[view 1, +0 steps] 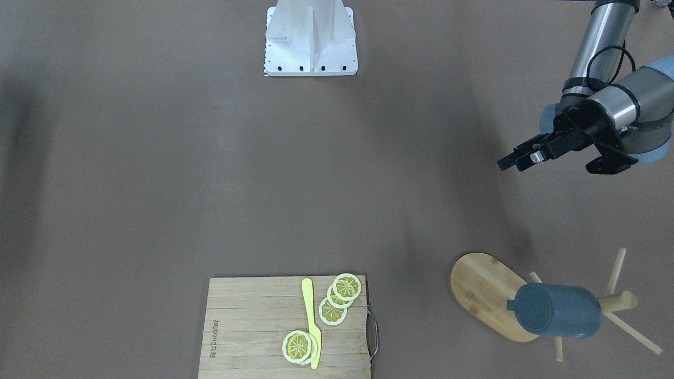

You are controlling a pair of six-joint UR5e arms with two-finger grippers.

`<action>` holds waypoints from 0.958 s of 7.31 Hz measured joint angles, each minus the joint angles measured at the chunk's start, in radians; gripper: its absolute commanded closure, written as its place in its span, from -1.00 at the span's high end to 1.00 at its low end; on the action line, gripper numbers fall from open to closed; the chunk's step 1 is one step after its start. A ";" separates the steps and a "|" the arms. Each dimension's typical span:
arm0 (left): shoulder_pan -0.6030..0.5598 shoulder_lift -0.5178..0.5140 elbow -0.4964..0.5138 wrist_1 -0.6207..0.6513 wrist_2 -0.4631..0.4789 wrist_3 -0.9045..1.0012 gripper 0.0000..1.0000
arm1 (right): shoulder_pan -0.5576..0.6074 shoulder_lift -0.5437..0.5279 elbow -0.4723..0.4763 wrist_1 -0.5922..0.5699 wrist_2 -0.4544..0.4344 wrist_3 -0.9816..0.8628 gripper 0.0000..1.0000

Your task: Hang cup on storage rack

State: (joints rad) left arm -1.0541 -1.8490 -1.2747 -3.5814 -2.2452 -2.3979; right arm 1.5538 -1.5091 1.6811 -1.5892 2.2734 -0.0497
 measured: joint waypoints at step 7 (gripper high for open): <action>-0.399 0.012 -0.091 0.494 -0.516 0.773 0.98 | 0.003 -0.032 0.021 0.000 0.001 0.000 1.00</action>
State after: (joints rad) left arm -1.4533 -1.8372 -1.3657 -3.0871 -2.7617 -1.6249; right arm 1.5567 -1.5408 1.7018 -1.5892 2.2739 -0.0496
